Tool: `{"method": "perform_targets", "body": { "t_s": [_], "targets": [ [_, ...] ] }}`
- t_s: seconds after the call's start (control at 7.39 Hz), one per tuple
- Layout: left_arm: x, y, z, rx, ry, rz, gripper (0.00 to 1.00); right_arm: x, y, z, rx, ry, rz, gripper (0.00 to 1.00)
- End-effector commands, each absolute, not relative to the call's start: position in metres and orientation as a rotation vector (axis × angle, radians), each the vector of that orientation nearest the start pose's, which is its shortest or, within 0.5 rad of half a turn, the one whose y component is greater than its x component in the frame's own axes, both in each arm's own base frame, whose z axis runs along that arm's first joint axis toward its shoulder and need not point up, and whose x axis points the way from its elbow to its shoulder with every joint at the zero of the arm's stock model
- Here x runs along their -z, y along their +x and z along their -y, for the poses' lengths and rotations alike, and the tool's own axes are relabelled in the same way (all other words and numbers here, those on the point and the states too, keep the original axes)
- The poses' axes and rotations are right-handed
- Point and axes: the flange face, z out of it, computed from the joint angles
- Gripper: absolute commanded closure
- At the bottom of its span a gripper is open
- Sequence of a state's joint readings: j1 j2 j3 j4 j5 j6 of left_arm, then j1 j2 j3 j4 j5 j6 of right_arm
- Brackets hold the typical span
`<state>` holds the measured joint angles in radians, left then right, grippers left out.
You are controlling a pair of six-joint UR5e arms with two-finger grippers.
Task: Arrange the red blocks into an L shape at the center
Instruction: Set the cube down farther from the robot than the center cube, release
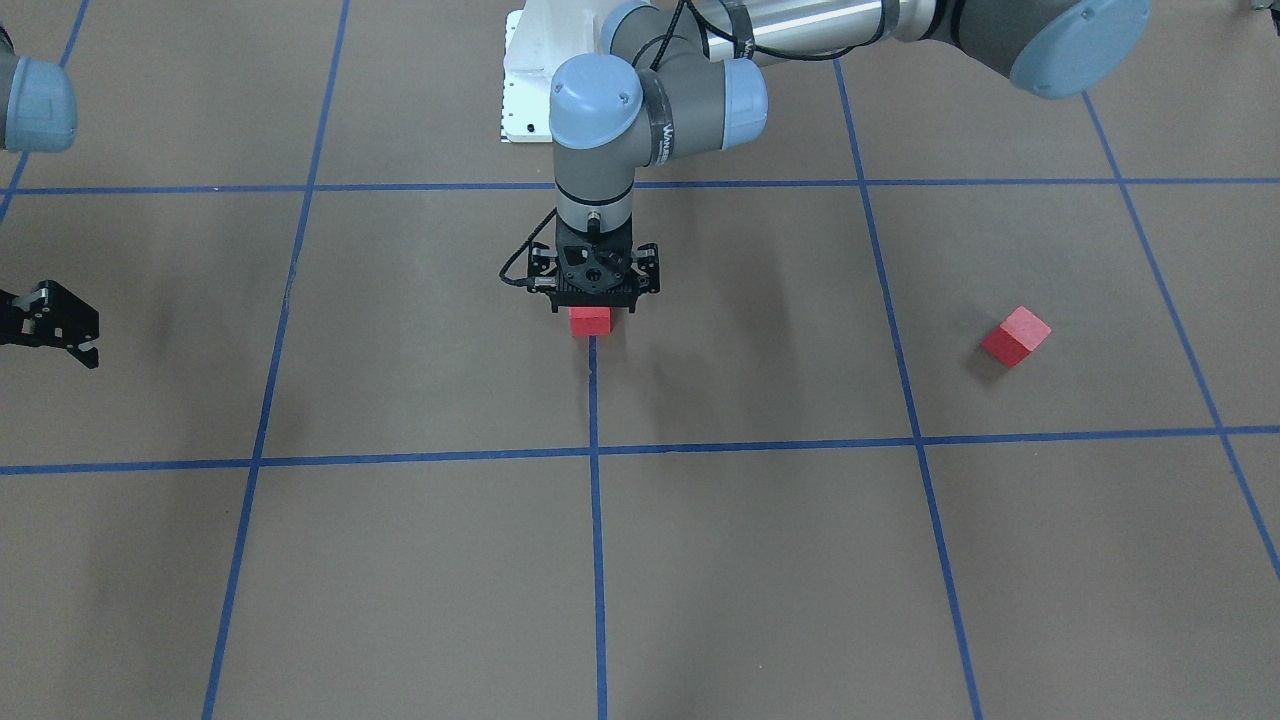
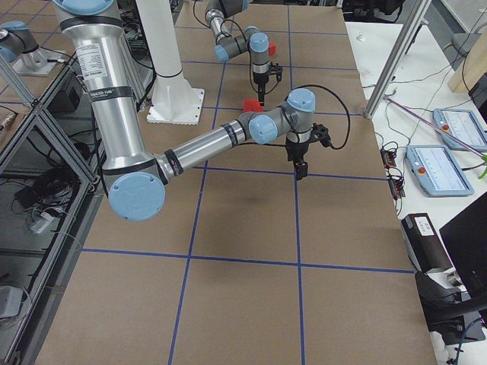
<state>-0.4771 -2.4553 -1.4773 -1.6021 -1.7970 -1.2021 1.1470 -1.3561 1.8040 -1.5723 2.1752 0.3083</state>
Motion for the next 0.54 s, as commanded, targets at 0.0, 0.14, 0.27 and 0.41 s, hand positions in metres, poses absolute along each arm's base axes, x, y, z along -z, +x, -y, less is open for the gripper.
{"method": "perform_targets", "body": {
  "t_s": [0.0,0.14,0.27,0.41],
  "targets": [
    [-0.165,0.558,0.453,-0.077,0.163,-0.853,0.0,-0.44,-0.164,0.55,0.244,0.19,0.71,0.01],
    [-0.19,0.523,0.46,-0.118,0.149,-0.868,0.0,-0.438,-0.164,0.55,0.245,0.193,0.713,0.01],
    [-0.205,0.502,0.459,-0.151,0.159,-0.868,0.0,-0.432,-0.164,0.551,0.249,0.202,0.716,0.01],
    [-0.208,0.496,0.461,-0.146,0.161,-0.867,0.0,-0.43,-0.163,0.552,0.248,0.208,0.716,0.01]
  ]
}}
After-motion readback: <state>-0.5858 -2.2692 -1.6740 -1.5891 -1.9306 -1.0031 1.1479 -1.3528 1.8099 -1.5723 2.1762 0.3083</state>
